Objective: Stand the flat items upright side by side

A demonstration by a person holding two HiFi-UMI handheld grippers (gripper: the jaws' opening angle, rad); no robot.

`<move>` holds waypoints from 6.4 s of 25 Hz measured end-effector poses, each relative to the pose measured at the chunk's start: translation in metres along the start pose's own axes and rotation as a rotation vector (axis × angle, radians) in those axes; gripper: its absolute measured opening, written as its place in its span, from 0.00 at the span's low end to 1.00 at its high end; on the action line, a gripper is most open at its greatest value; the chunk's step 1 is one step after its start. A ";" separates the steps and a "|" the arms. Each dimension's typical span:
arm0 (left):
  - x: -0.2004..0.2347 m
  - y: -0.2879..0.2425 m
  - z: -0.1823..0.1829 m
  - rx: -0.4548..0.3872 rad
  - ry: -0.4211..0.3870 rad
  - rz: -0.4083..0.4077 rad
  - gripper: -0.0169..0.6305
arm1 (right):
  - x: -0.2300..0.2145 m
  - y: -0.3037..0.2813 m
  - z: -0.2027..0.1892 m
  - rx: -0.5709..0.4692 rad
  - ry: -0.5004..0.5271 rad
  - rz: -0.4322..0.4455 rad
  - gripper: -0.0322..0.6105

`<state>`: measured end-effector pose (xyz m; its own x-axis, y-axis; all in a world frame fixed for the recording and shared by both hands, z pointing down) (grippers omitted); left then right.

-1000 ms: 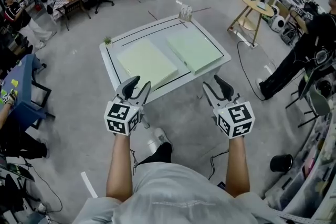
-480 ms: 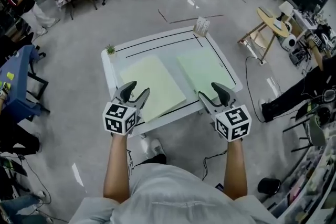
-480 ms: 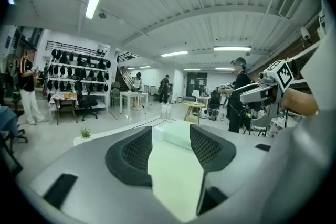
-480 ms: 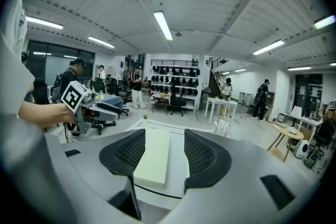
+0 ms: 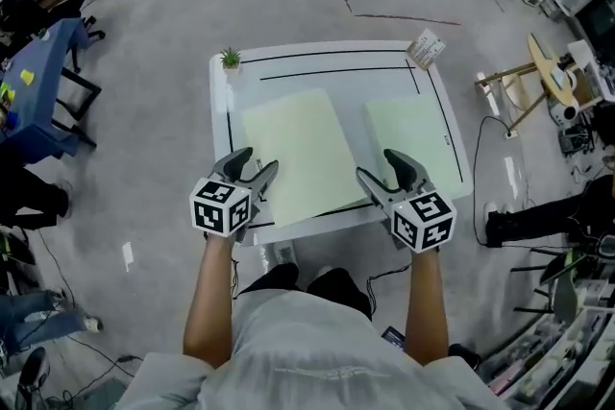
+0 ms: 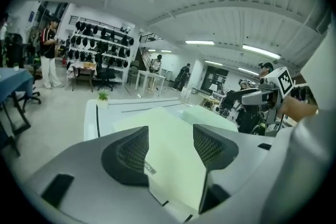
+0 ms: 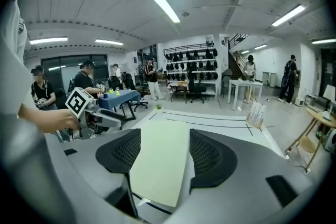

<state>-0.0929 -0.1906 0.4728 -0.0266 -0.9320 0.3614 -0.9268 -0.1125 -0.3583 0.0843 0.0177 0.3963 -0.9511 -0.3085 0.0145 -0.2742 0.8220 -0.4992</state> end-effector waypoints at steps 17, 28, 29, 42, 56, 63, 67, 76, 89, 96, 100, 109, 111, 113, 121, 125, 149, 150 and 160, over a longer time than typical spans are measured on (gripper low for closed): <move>0.030 -0.020 -0.084 0.004 0.404 0.034 0.59 | -0.013 -0.160 -0.057 0.251 -0.106 0.351 0.73; 0.047 -0.048 -0.101 0.013 0.528 0.113 0.59 | -0.028 -0.211 -0.094 0.406 -0.139 0.451 0.75; 0.049 -0.052 -0.102 0.023 0.534 0.108 0.59 | -0.030 -0.214 -0.095 0.417 -0.146 0.459 0.76; 0.053 -0.055 -0.112 -0.059 0.623 0.114 0.62 | -0.029 -0.231 -0.105 0.429 -0.275 0.559 0.78; 0.047 -0.055 -0.109 -0.058 0.590 0.155 0.62 | -0.023 -0.230 -0.102 0.393 -0.226 0.608 0.78; 0.041 -0.057 -0.105 -0.080 0.600 0.174 0.63 | -0.021 -0.230 -0.098 0.365 -0.207 0.639 0.78; 0.036 -0.048 -0.103 -0.074 0.588 0.174 0.63 | -0.015 -0.226 -0.093 0.329 -0.177 0.673 0.78; 0.031 -0.035 -0.106 -0.232 0.609 0.168 0.65 | -0.010 -0.222 -0.090 0.251 -0.090 0.712 0.78; 0.036 -0.037 -0.107 -0.308 0.681 0.130 0.65 | -0.006 -0.216 -0.084 0.140 -0.016 0.791 0.78; 0.030 -0.036 -0.108 -0.276 0.602 0.152 0.64 | -0.012 -0.222 -0.090 0.222 -0.094 0.814 0.79; 0.026 -0.034 -0.109 -0.291 0.557 0.145 0.64 | -0.012 -0.223 -0.089 0.245 -0.111 0.829 0.79; 0.020 -0.017 -0.098 -0.459 0.628 0.018 0.59 | -0.017 -0.220 -0.087 0.223 -0.149 0.879 0.79; 0.021 -0.014 -0.094 -0.472 0.657 -0.004 0.58 | -0.017 -0.219 -0.086 0.199 -0.144 0.891 0.79; 0.020 -0.010 -0.092 -0.489 0.677 -0.028 0.58 | -0.017 -0.217 -0.085 0.173 -0.139 0.907 0.79; 0.020 -0.010 -0.093 -0.466 0.686 -0.051 0.58 | -0.020 -0.212 -0.078 0.026 -0.102 0.958 0.79; 0.019 -0.017 -0.094 -0.532 0.702 -0.055 0.58 | -0.023 -0.210 -0.077 -0.036 -0.115 0.991 0.79; -0.006 -0.034 -0.088 -0.498 0.855 -0.310 0.45 | -0.005 -0.193 -0.068 0.050 -0.028 1.048 0.79; -0.007 -0.031 -0.087 -0.492 0.834 -0.299 0.45 | -0.004 -0.190 -0.065 0.042 -0.023 1.044 0.79; -0.006 -0.021 -0.033 -0.425 0.535 -0.193 0.44 | -0.036 -0.167 -0.019 -0.124 -0.007 0.861 0.61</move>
<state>-0.0854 -0.1710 0.5067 0.0735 -0.5997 0.7969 -0.9965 -0.0131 0.0820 0.1612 -0.0994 0.4952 -0.8338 0.4422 -0.3305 0.5267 0.8166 -0.2361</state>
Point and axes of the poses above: the fingertips, and each gripper's own axes: y backward along the fingers, x to its left, z out of its top, the point moved 6 cm from there along y, backward along the fingers, and after that the axes turned 9 degrees about -z, right-handed, at the moved point
